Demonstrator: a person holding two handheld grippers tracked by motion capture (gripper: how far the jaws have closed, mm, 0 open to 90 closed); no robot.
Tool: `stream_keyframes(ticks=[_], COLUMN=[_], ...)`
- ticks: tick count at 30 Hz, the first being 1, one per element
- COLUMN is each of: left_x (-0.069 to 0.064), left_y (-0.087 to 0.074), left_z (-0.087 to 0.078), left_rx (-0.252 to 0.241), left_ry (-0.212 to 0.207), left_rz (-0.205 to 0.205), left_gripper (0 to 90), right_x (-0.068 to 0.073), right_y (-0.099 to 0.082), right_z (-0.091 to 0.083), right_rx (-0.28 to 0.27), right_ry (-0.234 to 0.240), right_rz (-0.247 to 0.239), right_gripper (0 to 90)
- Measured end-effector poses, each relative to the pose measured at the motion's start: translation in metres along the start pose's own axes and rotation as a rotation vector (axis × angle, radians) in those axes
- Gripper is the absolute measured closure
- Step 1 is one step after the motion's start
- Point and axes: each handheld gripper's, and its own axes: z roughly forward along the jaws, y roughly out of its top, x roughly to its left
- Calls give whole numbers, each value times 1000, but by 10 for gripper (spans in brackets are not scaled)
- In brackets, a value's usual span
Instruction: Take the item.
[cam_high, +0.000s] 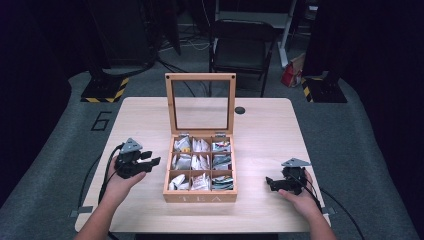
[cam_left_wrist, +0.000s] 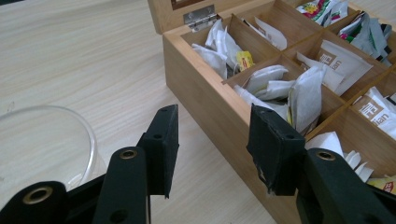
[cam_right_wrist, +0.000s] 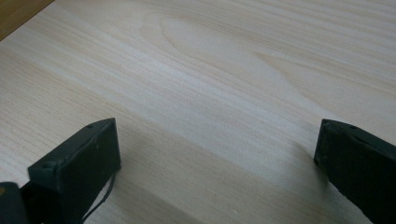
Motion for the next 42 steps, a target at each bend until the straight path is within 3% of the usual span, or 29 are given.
stream_keyframes(ticks=[10, 17, 29, 42], left_x=[-3, -7, -18, -31], left_y=[17, 28, 31, 36], left_z=[-2, -4, 4, 18], left_rx=[-2, -7, 13, 18], left_ry=[-25, -48, -79, -124], left_rz=[11, 40, 84, 86], left_gripper=[529, 553, 584, 611], right_x=[0, 0, 0, 0], right_y=[0, 0, 0, 0], right_z=[0, 0, 0, 0], right_rx=[0, 0, 0, 0], right_ry=[0, 0, 0, 0], right_rz=[-1, 0, 0, -1], right_gripper=[0, 0, 0, 0])
